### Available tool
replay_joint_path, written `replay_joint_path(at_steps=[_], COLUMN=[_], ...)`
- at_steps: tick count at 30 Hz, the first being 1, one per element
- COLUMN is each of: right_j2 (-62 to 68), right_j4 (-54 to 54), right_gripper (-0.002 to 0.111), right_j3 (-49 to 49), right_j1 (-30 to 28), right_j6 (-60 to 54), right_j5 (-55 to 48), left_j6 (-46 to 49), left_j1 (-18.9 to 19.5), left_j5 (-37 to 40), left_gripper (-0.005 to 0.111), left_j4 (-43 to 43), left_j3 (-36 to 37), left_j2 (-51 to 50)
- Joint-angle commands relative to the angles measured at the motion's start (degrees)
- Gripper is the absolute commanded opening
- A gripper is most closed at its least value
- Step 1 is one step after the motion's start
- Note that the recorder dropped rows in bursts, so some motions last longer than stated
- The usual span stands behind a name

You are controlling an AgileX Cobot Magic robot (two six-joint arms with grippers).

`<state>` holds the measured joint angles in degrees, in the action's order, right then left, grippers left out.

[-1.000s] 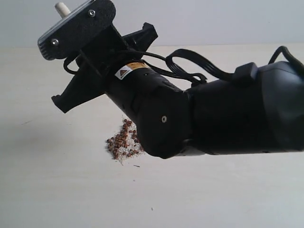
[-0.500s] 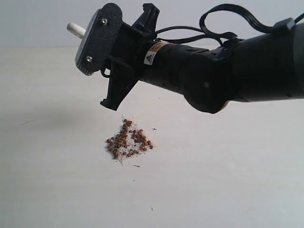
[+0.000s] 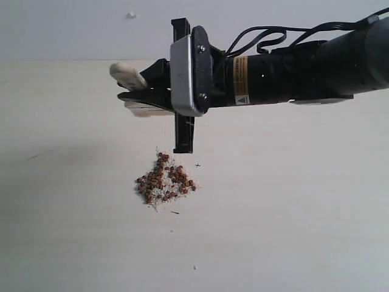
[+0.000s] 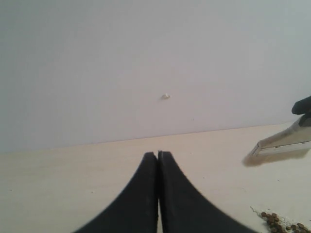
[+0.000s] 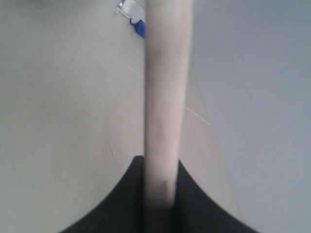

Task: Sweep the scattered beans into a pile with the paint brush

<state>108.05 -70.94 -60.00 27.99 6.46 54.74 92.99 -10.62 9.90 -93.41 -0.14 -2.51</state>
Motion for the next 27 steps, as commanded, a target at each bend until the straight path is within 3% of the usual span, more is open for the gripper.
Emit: replay_joint_path(at_steps=[1,10,27], right_j2=[5.9,18.4,19.7], right_j4=[-9.2,-15.3,-19.4], right_gripper=[0.0,0.0,0.0], right_j3=[-6.9,-17.1,-17.6], right_j1=[-4.2,-5.6,-5.6], right_j6=[7.3,12.3,28.7], right_j5=[7.8,13.5,15.2], left_j6=[-0.1,-0.1,-0.1], left_j1=[-0.3,-0.3,-0.3], left_j5=[-0.1,-0.1,-0.1], left_gripper=[0.0,0.0,0.0], left_j4=[0.1,0.1,0.1], left_j3=[0.1,0.1,0.1], left_j2=[0.3,0.3,0.3])
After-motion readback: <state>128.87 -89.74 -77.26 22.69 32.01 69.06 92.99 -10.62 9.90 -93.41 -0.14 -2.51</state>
